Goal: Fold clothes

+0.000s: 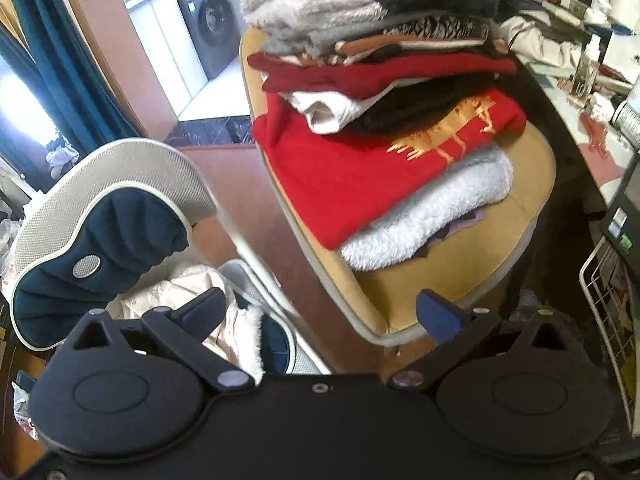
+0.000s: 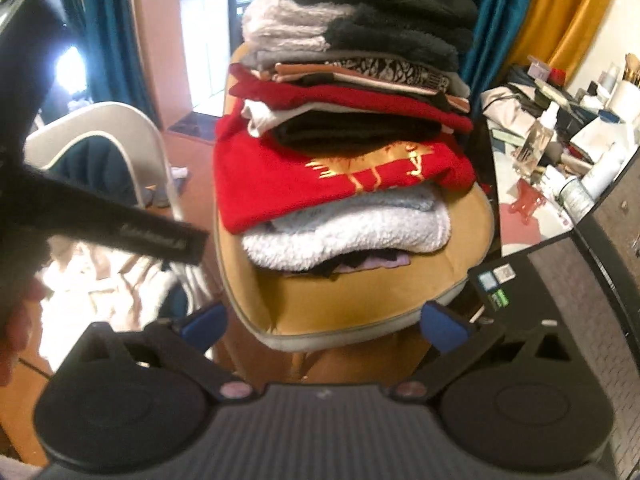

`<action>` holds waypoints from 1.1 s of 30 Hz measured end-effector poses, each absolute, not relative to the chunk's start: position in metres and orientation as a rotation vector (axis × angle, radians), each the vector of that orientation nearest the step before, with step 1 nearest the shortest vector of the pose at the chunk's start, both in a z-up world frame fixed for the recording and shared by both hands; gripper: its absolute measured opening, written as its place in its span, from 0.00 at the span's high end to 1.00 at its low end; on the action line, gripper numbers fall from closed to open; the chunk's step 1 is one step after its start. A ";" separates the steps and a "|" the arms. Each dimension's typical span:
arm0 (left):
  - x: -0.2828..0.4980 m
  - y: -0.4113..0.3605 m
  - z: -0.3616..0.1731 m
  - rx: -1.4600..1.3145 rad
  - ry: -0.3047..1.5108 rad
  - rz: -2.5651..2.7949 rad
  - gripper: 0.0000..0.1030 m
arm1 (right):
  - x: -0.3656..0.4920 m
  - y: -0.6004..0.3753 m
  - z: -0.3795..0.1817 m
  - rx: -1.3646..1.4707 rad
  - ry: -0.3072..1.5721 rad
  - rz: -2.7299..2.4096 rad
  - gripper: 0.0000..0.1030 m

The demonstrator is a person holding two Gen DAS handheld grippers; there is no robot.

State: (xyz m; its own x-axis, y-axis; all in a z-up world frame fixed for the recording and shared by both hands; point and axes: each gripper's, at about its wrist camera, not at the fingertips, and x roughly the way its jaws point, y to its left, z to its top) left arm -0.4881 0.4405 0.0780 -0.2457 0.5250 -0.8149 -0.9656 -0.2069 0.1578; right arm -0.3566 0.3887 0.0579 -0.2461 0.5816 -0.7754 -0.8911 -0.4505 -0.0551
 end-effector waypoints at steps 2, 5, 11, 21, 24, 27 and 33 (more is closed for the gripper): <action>-0.483 0.440 0.082 -0.774 0.813 1.697 0.00 | -0.353 0.384 0.057 -0.922 0.504 1.874 0.01; -0.479 0.441 0.085 -0.831 0.793 1.684 0.00 | -0.348 0.377 0.058 -0.921 0.501 1.899 0.01; -0.478 0.438 0.086 -0.951 0.762 1.665 0.00 | -0.339 0.365 0.063 -0.878 0.442 1.917 0.01; -0.460 0.430 0.105 -0.766 0.819 1.761 0.00 | -0.328 0.354 0.069 -0.823 0.466 1.929 0.01; -0.452 0.430 0.109 -0.723 0.849 1.775 0.00 | -0.325 0.351 0.070 -0.815 0.467 1.924 0.01; -0.448 0.429 0.111 -0.745 0.834 1.729 0.00 | -0.323 0.349 0.071 -0.810 0.470 1.918 0.01; -0.444 0.427 0.115 -0.717 0.830 1.716 0.00 | -0.321 0.345 0.070 -0.807 0.475 1.907 0.01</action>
